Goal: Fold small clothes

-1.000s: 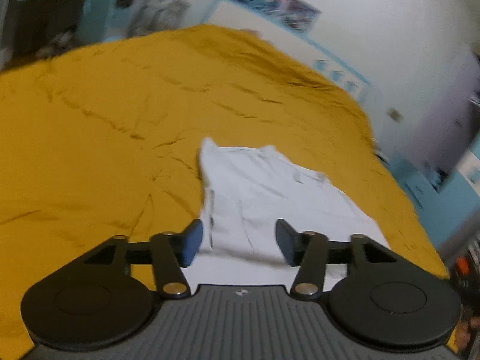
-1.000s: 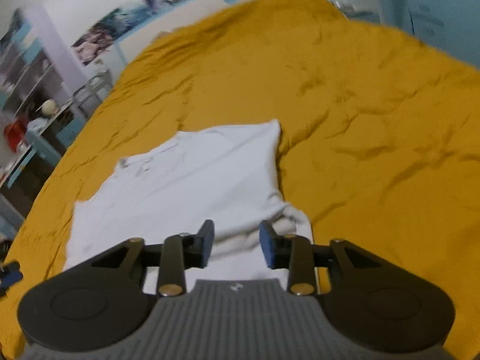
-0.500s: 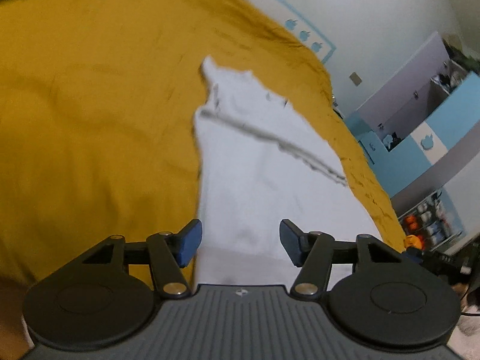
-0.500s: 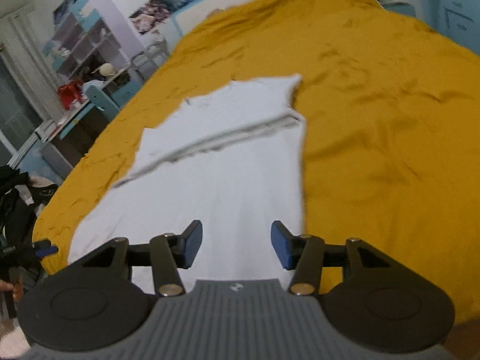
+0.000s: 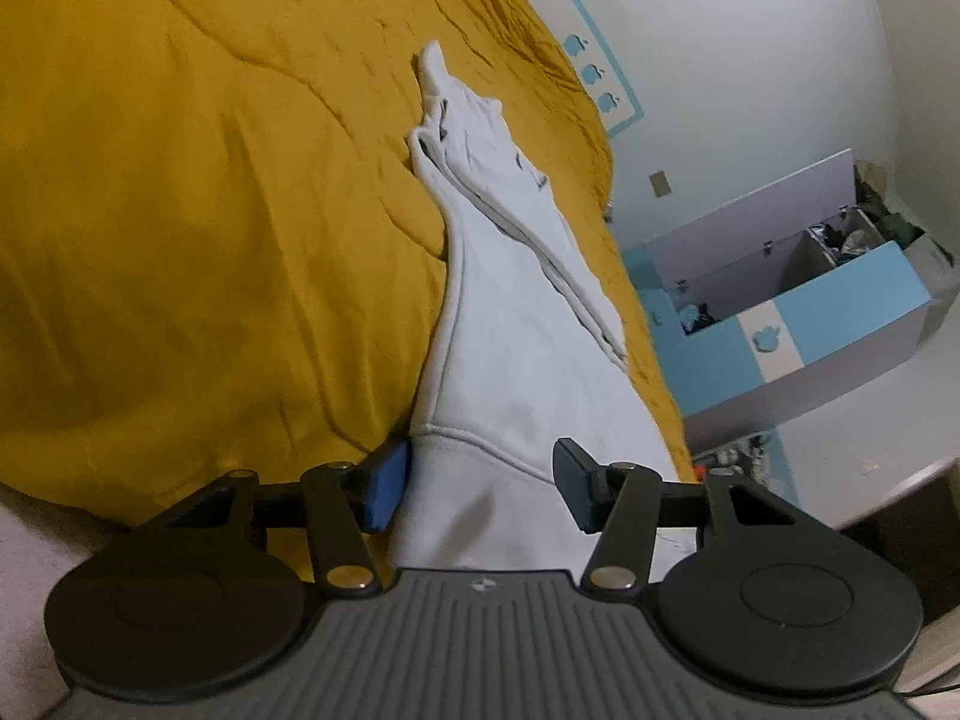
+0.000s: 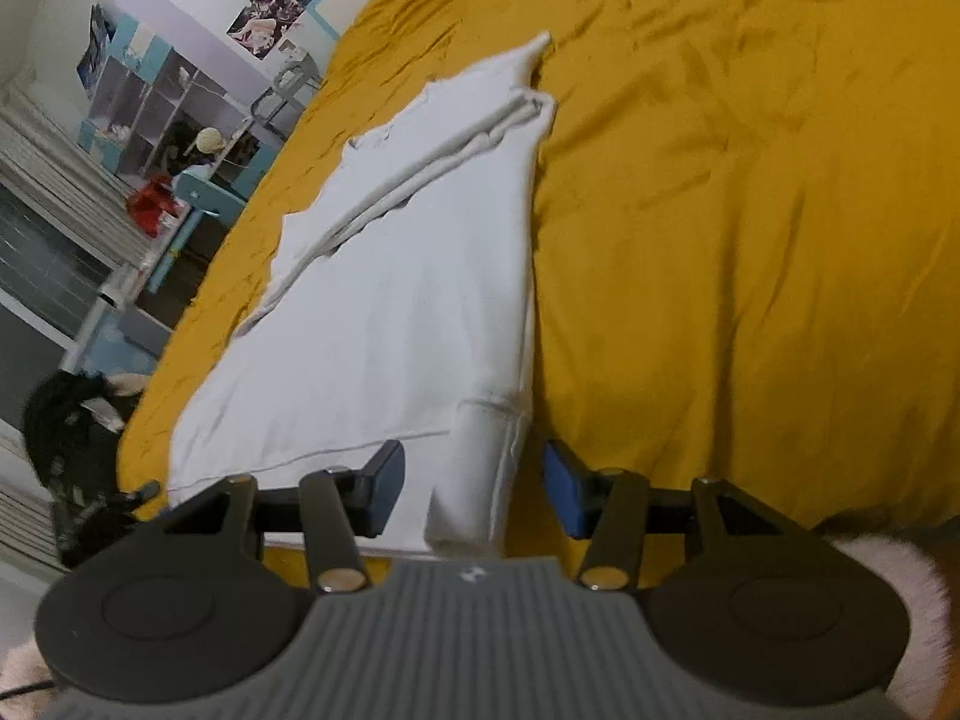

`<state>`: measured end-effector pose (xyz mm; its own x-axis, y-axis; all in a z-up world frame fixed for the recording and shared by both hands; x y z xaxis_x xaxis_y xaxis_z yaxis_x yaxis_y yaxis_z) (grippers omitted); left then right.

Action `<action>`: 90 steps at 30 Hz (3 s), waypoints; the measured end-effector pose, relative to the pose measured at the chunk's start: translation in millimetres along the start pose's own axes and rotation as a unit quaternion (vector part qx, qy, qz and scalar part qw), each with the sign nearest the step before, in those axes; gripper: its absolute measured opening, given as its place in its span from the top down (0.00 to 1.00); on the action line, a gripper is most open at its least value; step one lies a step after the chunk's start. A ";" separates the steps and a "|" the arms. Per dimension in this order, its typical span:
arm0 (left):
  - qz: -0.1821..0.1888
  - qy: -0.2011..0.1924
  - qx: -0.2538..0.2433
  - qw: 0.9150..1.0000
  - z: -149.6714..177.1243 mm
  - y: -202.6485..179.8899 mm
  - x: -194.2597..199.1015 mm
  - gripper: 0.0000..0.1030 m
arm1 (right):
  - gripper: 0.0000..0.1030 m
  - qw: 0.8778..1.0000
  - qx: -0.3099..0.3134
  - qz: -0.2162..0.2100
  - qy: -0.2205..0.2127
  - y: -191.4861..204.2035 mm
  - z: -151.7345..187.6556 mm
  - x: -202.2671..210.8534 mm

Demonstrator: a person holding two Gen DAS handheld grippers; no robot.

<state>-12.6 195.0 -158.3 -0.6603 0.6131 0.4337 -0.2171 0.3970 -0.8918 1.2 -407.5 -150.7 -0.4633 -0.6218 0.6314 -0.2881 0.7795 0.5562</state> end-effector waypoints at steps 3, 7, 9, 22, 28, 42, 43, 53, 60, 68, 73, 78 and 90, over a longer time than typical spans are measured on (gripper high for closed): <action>0.029 0.013 0.015 0.999 2.1 0.4 -7.8 0.38 | 0.43 1.000 -0.011 -0.024 0.000 3.5 2.6 -7.7; 0.042 0.035 0.015 0.998 10.4 -0.6 -21.2 0.38 | 0.40 0.999 -0.021 -0.031 -0.003 8.1 3.2 -13.8; 0.044 0.031 0.013 0.998 11.1 -1.5 -22.8 0.44 | 0.40 0.999 -0.025 -0.035 -0.004 9.0 2.1 -13.0; 0.046 -0.003 0.082 0.996 21.6 -2.1 -17.7 0.89 | 0.90 0.999 -0.040 -0.018 0.001 4.6 0.9 -10.4; 0.091 -0.016 0.098 0.991 18.0 -12.8 -25.0 0.90 | 0.97 0.997 -0.053 -0.051 -0.026 7.0 -12.0 3.0; 0.094 -0.047 0.075 0.992 -62.3 -62.8 -59.4 0.91 | 0.97 0.974 -0.114 -0.132 -0.143 0.7 -100.0 -8.1; 0.099 -0.041 0.074 0.992 -74.1 -67.5 -67.0 0.91 | 0.97 0.974 -0.110 -0.128 -0.148 -1.1 -112.6 -11.7; 0.082 -0.009 0.019 0.996 -216.8 -110.8 -168.1 0.91 | 0.98 0.976 -0.113 -0.067 -0.175 -36.1 -269.1 -95.7; 0.028 -0.016 0.028 0.999 -283.8 -93.5 -256.0 0.91 | 0.98 0.983 -0.106 0.001 -0.148 -70.7 -351.4 -189.1; -0.036 0.002 0.074 0.997 -313.7 -52.4 -297.7 0.86 | 0.69 0.967 -0.164 0.122 -0.153 -107.9 -375.0 -257.4; -0.028 -0.078 -0.013 0.996 -314.0 -91.1 -242.9 0.78 | 0.52 0.964 -0.171 0.078 -0.191 -111.8 -362.6 -219.7; -0.028 -0.068 -0.048 0.996 -271.8 -97.1 -186.5 0.67 | 0.47 0.981 -0.096 0.075 -0.149 -86.8 -316.5 -166.8; -0.124 -0.028 -0.056 0.990 -191.6 -61.8 -172.5 0.66 | 0.38 0.978 0.105 0.174 -0.034 -38.2 -233.3 -154.3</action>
<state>252.5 195.6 -153.3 -0.6356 0.4504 0.6270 -0.2986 0.6056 -0.7377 279.2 -359.0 -143.3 -0.6168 -0.3142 0.7217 -0.2657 0.9462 0.1848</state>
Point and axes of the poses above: each gripper's, at about its wrist camera, not at the fingertips, and x roughly against the way its jaws point, y to its left, z to its underside, the point moved 1 cm from there along -x, roughly the way its jaws point, and after that the axes turned 14 degrees about x, right-handed, at the moved point
